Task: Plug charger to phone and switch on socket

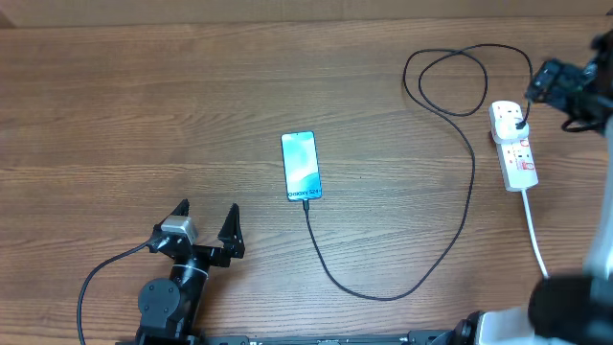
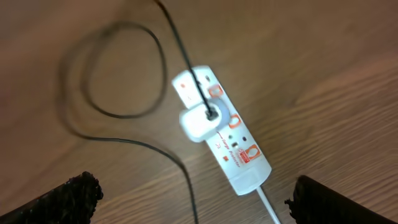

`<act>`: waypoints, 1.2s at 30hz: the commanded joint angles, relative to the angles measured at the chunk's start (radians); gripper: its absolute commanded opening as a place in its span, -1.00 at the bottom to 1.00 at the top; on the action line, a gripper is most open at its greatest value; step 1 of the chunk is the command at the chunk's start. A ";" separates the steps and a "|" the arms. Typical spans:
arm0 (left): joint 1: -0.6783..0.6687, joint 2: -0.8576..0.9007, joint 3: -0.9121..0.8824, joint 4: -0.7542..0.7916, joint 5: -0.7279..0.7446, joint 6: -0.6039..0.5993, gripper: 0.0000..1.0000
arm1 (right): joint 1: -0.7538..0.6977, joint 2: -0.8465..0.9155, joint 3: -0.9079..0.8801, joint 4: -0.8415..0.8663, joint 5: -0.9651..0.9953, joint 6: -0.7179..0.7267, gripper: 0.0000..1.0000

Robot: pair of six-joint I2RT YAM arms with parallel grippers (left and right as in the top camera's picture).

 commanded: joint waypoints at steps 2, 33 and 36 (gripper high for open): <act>0.006 -0.009 -0.003 -0.003 -0.014 0.019 0.99 | 0.036 -0.178 0.008 0.001 0.010 -0.005 1.00; 0.006 -0.009 -0.003 -0.003 -0.014 0.019 0.99 | 0.342 -0.359 -0.338 0.041 0.061 -0.005 0.99; 0.006 -0.009 -0.003 -0.003 -0.014 0.019 0.99 | 0.342 -0.378 -0.462 0.131 0.061 -0.005 1.00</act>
